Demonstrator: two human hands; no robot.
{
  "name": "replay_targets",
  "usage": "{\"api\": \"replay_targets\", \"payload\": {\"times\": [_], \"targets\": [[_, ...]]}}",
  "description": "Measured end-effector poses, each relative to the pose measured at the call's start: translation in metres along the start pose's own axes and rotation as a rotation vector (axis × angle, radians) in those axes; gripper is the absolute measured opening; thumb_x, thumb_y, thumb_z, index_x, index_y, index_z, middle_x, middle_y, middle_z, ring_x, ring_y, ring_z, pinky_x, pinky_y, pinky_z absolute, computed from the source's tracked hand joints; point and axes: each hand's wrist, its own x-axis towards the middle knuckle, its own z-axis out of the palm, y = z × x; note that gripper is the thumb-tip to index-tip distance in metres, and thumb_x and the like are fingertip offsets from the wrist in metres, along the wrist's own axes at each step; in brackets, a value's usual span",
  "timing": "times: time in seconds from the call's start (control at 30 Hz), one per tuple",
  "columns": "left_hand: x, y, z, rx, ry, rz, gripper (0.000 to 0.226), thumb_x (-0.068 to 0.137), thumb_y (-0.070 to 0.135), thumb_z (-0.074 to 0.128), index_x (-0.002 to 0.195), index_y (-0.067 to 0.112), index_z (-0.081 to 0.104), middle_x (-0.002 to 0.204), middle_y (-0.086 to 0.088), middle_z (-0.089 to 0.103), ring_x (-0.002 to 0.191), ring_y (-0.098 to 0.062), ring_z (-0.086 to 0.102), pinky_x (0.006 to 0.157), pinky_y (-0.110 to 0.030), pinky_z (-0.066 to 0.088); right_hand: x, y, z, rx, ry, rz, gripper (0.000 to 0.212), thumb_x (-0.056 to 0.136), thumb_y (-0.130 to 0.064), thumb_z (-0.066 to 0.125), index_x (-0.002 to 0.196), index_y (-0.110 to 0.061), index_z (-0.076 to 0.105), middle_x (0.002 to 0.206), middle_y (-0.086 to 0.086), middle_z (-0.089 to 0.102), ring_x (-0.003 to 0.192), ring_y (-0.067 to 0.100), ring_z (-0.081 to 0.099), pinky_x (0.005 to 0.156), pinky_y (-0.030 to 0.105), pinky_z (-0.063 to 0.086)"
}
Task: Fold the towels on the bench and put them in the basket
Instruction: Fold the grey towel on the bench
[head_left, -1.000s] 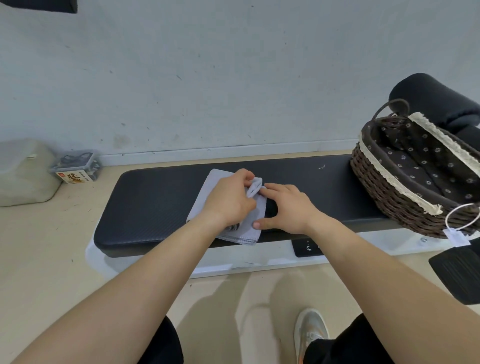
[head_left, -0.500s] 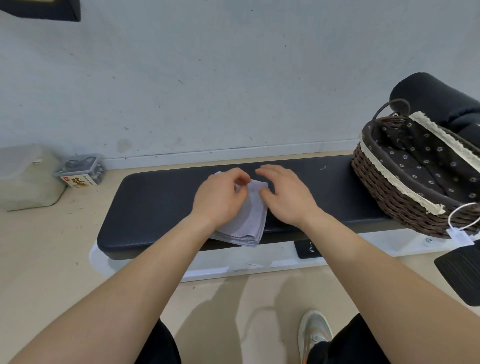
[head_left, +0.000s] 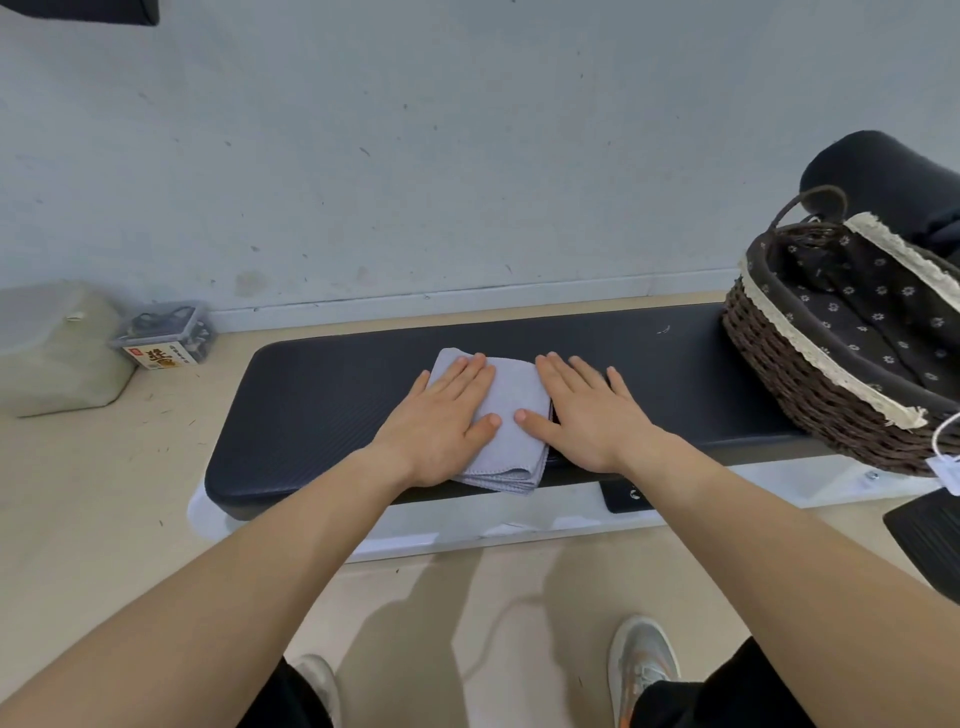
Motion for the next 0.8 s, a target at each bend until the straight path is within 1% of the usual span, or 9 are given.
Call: {"api": "replay_targets", "payload": {"times": [0.1,0.2,0.3,0.37,0.43,0.57,0.67,0.73,0.8], "targets": [[-0.008,-0.005,-0.007,-0.356,0.173,-0.103,0.055,0.102,0.031,0.045,0.154,0.034,0.030,0.160,0.008,0.031,0.148,-0.023,0.025,0.118,-0.037,0.025,0.002,-0.003,-0.008,0.042,0.062,0.008,0.086,0.093,-0.055,0.044,0.160,-0.018,0.004,0.167,0.002,0.006,0.153,0.023,0.002,0.123,0.052,0.001],[-0.017,-0.012,-0.008,-0.379,0.435,-0.167,0.052,0.094,0.026,0.055,0.145,0.028,0.043,0.144,0.007,0.048,0.132,-0.018,0.046,0.107,-0.038,0.041,0.006,-0.011,-0.018,0.147,0.126,-0.015,0.083,0.090,-0.042,0.050,0.159,-0.017,0.011,0.165,0.002,0.015,0.152,0.022,0.009,0.123,0.050,0.004],[-0.019,-0.018,-0.008,-0.250,0.327,-0.462,0.063,0.079,0.056,0.059,0.134,0.025,0.049,0.128,0.002,0.051,0.119,-0.023,0.049,0.095,-0.045,0.047,0.017,-0.026,-0.022,0.169,0.177,-0.034,0.076,0.093,-0.042,0.049,0.158,-0.017,0.019,0.160,0.002,0.031,0.147,0.023,0.026,0.122,0.050,0.010],[-0.017,-0.021,-0.012,-0.242,0.209,-0.540,0.052,0.069,0.066,0.057,0.104,0.027,0.060,0.107,0.004,0.055,0.105,-0.022,0.053,0.082,-0.042,0.048,0.027,-0.037,-0.024,0.153,0.146,-0.063,0.076,0.092,-0.043,0.052,0.157,-0.018,0.021,0.158,0.001,0.036,0.144,0.023,0.033,0.121,0.050,0.015],[-0.015,-0.023,-0.017,-0.371,0.164,-0.476,0.039,0.072,0.059,0.063,0.087,0.023,0.057,0.093,0.003,0.058,0.091,-0.020,0.057,0.071,-0.037,0.048,0.037,-0.046,-0.027,0.197,0.074,-0.101,0.082,0.088,-0.039,0.058,0.158,-0.020,0.019,0.157,0.002,0.038,0.141,0.025,0.038,0.118,0.047,0.026],[-0.016,-0.026,-0.037,-0.558,0.144,-0.296,0.025,0.087,0.033,0.067,0.098,0.018,0.051,0.089,0.004,0.060,0.075,-0.011,0.053,0.062,-0.027,0.040,0.048,-0.055,-0.040,0.484,-0.008,-0.098,0.087,0.083,-0.030,0.066,0.157,-0.025,0.019,0.153,-0.002,0.040,0.135,0.020,0.044,0.098,0.031,0.042],[-0.022,-0.043,-0.058,-0.705,0.086,-0.177,0.023,0.087,0.028,0.071,0.102,0.027,0.053,0.094,0.003,0.068,0.078,-0.010,0.059,0.068,-0.027,0.044,0.049,-0.056,-0.050,0.697,-0.062,-0.077,0.057,0.083,-0.029,0.068,0.136,-0.030,0.047,0.128,-0.008,0.058,0.113,0.012,0.058,0.089,0.031,0.049],[-0.024,-0.060,-0.066,-0.795,0.020,-0.136,0.024,0.087,0.024,0.075,0.106,0.031,0.062,0.095,0.001,0.073,0.082,-0.011,0.067,0.072,-0.027,0.051,0.052,-0.058,-0.049,0.846,-0.137,-0.089,0.034,0.084,-0.031,0.071,0.116,-0.025,0.062,0.111,-0.005,0.069,0.102,0.014,0.066,0.089,0.035,0.054],[-0.022,-0.073,-0.067,-0.857,0.016,-0.136,0.027,0.084,0.023,0.079,0.108,0.032,0.069,0.096,0.000,0.074,0.089,-0.013,0.071,0.075,-0.026,0.054,0.056,-0.057,-0.046,0.881,-0.168,-0.106,0.026,0.085,-0.032,0.074,0.104,-0.016,0.067,0.102,-0.002,0.073,0.096,0.015,0.070,0.088,0.034,0.055]]}}
